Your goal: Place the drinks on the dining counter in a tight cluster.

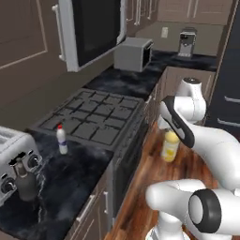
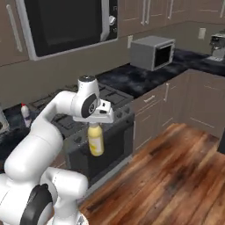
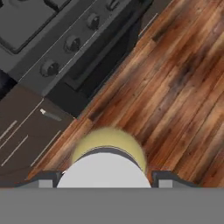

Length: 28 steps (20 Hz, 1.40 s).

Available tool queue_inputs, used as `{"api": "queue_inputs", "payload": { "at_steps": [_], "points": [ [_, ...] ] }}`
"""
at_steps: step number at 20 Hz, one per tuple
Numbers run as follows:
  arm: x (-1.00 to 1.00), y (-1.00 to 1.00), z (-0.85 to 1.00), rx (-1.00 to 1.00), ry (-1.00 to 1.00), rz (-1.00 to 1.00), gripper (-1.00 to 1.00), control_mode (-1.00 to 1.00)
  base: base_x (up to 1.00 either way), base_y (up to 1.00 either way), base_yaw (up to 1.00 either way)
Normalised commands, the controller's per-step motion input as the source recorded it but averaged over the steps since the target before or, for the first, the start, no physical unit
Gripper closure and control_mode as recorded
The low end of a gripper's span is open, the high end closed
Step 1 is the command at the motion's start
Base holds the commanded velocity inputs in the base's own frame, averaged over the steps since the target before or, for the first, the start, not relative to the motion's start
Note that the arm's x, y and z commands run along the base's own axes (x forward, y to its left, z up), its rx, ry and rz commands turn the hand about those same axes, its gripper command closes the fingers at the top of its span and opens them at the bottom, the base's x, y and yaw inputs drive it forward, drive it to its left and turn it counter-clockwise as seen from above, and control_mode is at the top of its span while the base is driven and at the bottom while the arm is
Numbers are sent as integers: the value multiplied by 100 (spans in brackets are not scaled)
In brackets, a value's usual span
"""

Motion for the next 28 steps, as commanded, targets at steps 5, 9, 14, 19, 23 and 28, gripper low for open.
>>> {"api": "queue_inputs", "payload": {
  "at_steps": [5, 9, 14, 19, 23, 28],
  "points": [
    [0, 0, 0, 0, 0, 0, 100, 100, 0, 7, -99],
    [0, 0, 0, 0, 0, 0, 100, 100, 0, 7, -100],
    [0, 0, 0, 0, 0, 0, 100, 100, 0, 7, -100],
    [0, 0, 0, 0, 0, 0, 100, 100, 0, 6, -99],
    [0, 0, 0, 0, 0, 0, 100, 100, 0, 8, -100],
    [0, 0, 0, 0, 0, 0, 100, 100, 1, 7, -97]
  ]
}}
